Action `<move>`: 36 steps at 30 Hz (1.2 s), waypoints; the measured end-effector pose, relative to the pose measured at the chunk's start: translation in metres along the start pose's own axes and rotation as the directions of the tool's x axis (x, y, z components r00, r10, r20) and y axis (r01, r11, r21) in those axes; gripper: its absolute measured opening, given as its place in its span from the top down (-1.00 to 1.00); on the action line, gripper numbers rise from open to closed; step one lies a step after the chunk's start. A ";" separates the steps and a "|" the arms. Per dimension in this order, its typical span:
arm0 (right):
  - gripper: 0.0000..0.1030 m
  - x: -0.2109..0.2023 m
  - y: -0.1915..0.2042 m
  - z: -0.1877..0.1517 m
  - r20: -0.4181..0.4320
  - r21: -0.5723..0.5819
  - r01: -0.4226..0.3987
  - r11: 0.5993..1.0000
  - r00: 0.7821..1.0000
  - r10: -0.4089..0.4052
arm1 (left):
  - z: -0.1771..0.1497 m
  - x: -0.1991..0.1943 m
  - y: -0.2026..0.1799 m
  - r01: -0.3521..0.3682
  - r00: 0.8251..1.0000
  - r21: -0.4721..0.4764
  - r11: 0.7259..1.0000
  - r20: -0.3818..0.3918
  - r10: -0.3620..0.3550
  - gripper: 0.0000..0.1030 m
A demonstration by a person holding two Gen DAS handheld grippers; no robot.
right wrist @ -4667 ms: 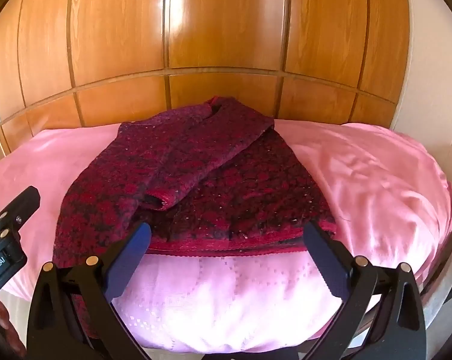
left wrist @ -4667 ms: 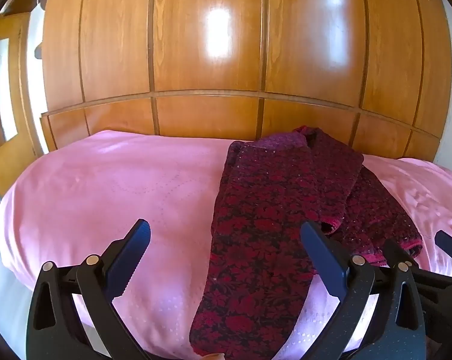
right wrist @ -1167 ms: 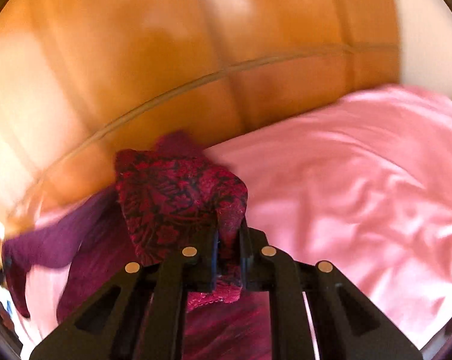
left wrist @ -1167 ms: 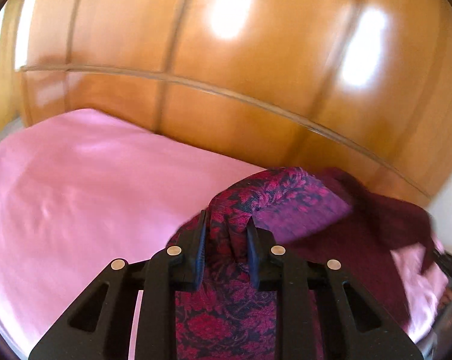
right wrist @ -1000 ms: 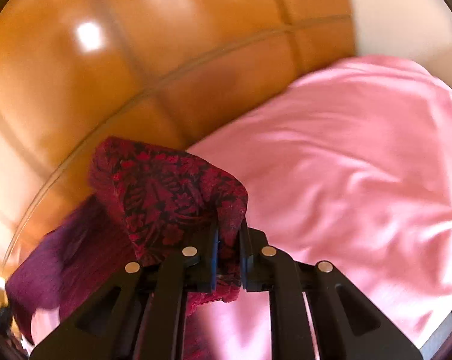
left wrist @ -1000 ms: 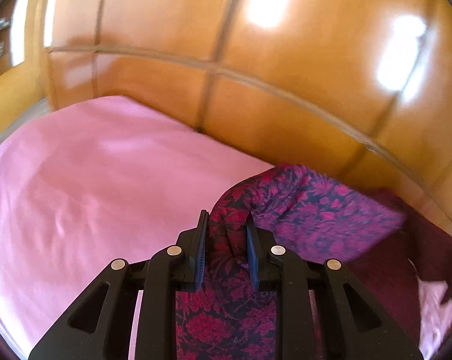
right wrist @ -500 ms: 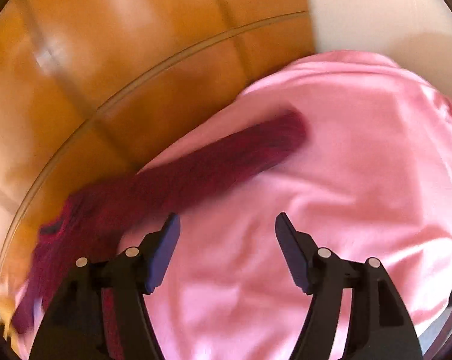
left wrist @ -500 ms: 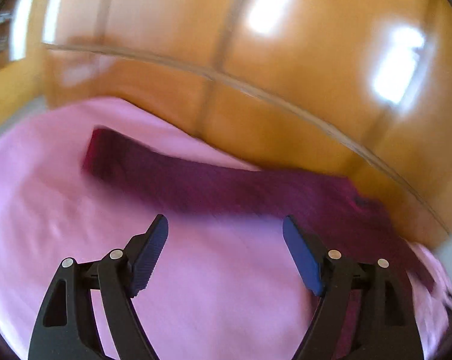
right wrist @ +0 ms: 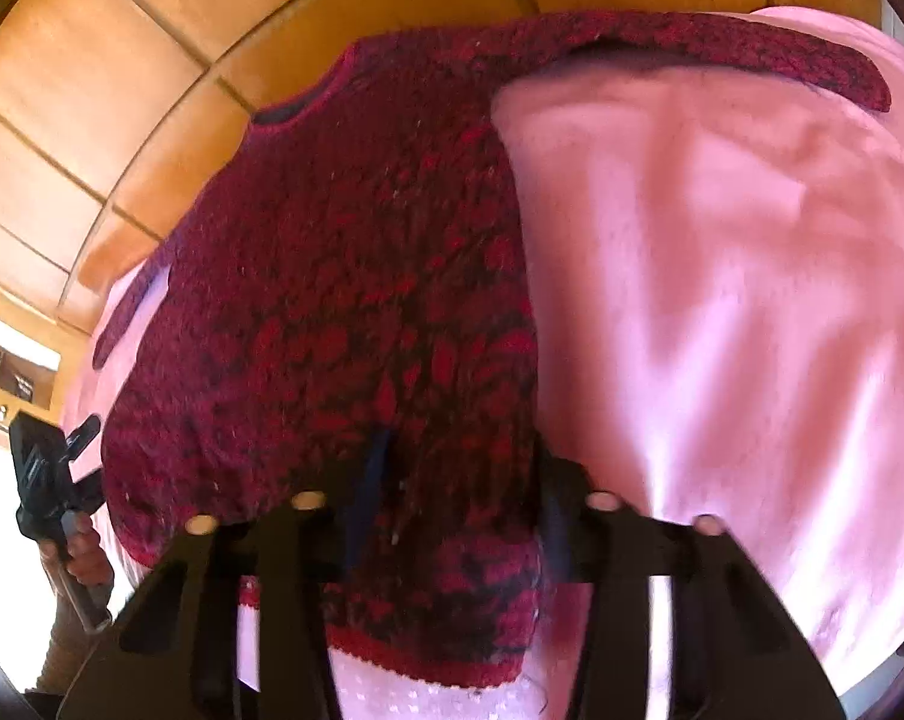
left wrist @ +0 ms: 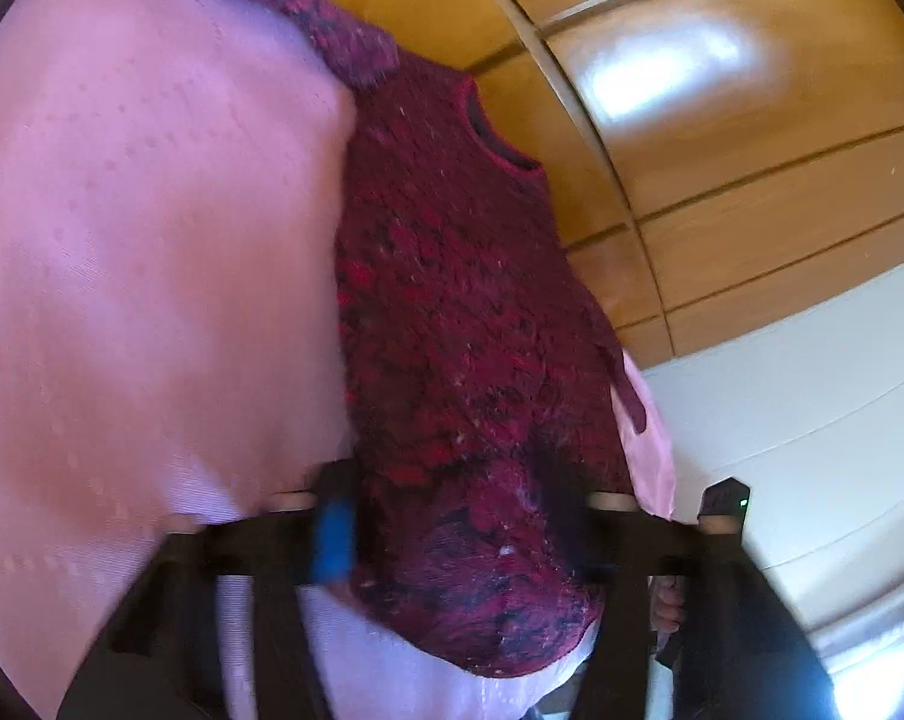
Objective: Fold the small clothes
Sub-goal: 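Shake out and lay the sweater flat, releasing both grippers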
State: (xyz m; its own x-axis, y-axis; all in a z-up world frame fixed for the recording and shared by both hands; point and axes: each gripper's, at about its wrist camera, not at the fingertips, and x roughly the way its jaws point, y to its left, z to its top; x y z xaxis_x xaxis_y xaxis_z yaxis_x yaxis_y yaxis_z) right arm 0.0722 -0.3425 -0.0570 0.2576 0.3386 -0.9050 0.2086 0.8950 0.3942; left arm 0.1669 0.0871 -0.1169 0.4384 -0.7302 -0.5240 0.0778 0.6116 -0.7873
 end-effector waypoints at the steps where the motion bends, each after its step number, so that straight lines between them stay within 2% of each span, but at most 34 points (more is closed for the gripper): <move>1: 0.46 -0.002 -0.001 0.001 0.006 -0.006 0.006 1.000 1.000 -0.006 | 0.000 0.002 -0.003 -0.011 1.000 0.012 1.000 0.000 0.011 0.56; 3: 0.59 -0.009 0.001 0.003 0.022 -0.030 0.021 0.999 1.000 -0.020 | 0.004 -0.002 -0.017 -0.026 1.000 0.044 0.999 0.006 0.026 0.70; 6: 0.66 -0.027 0.007 0.007 0.080 -0.098 0.034 0.995 0.996 -0.026 | 0.013 -0.019 -0.041 -0.042 0.999 0.116 0.992 0.029 0.039 0.75; 10: 0.72 -0.072 0.040 0.009 0.186 -0.178 0.004 0.984 0.982 0.030 | 0.021 -0.060 -0.080 -0.065 0.996 0.215 0.974 0.067 0.051 0.76; 13: 0.72 -0.098 0.053 -0.008 0.216 -0.244 -0.002 0.970 0.975 0.056 | 0.009 -0.082 -0.089 -0.102 0.994 0.271 0.957 0.062 0.089 0.76; 16: 0.72 -0.097 0.045 -0.036 0.184 -0.262 0.028 0.965 0.983 0.022 | -0.019 -0.092 -0.075 -0.140 0.990 0.273 0.952 0.026 0.139 0.76; 19: 0.74 -0.075 0.017 -0.064 0.089 -0.210 0.039 0.977 0.996 -0.021 | -0.059 -0.077 -0.042 -0.188 0.978 0.228 0.955 -0.050 0.204 0.76; 22: 0.77 -0.053 -0.004 -0.093 0.006 -0.181 0.085 0.980 0.996 -0.086 | -0.089 -0.062 -0.027 -0.237 0.961 0.215 0.947 -0.092 0.261 0.76; 24: 0.77 -0.045 -0.015 -0.104 -0.017 -0.159 0.100 0.982 0.994 -0.104 | -0.099 -0.057 -0.017 -0.271 0.950 0.207 0.940 -0.100 0.295 0.76; 26: 0.77 -0.040 -0.023 -0.108 -0.033 -0.132 0.088 0.987 0.995 -0.093 | -0.098 -0.059 -0.010 -0.266 0.953 0.163 0.950 -0.104 0.284 0.70; 28: 0.76 -0.036 -0.014 -0.101 -0.042 -0.181 0.112 0.977 0.992 -0.121 | -0.098 -0.067 -0.015 -0.241 0.958 0.157 0.958 -0.121 0.260 0.63; 30: 0.55 -0.037 -0.006 -0.094 -0.036 -0.225 0.143 0.964 0.987 -0.155 | -0.102 -0.082 -0.014 -0.194 0.966 0.156 0.969 -0.143 0.217 0.48; 31: 0.31 -0.040 -0.003 -0.089 -0.020 -0.236 0.164 0.958 0.985 -0.174 | -0.106 -0.088 -0.014 -0.186 0.967 0.171 0.968 -0.145 0.212 0.48; 32: 0.24 -0.043 -0.001 -0.084 0.008 -0.240 0.188 0.952 0.981 -0.192 | -0.109 -0.091 -0.014 -0.190 0.965 0.189 0.963 -0.146 0.219 0.48; 34: 0.11 -0.046 0.007 -0.069 0.062 -0.242 0.202 0.949 0.979 -0.193 | -0.119 -0.091 -0.009 -0.218 0.956 0.226 0.950 -0.147 0.254 0.48; 35: -0.08 -0.043 0.018 -0.063 0.088 -0.244 0.207 0.947 0.978 -0.191 | -0.120 -0.091 -0.011 -0.258 0.948 0.235 0.937 -0.125 0.292 0.48; 36: -0.19 -0.042 0.028 -0.053 0.132 -0.247 0.222 0.943 0.972 -0.194 | -0.116 -0.094 -0.009 -0.280 0.946 0.223 0.934 -0.101 0.308 0.48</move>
State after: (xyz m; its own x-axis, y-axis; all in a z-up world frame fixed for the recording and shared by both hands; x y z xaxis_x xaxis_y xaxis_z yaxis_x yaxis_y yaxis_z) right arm 0.0177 -0.3162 -0.0166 0.3342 0.1172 -0.9352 0.0207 0.9911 0.1316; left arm 0.0208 0.1150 -0.0979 0.3484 -0.5334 -0.7708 0.1498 0.8434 -0.5159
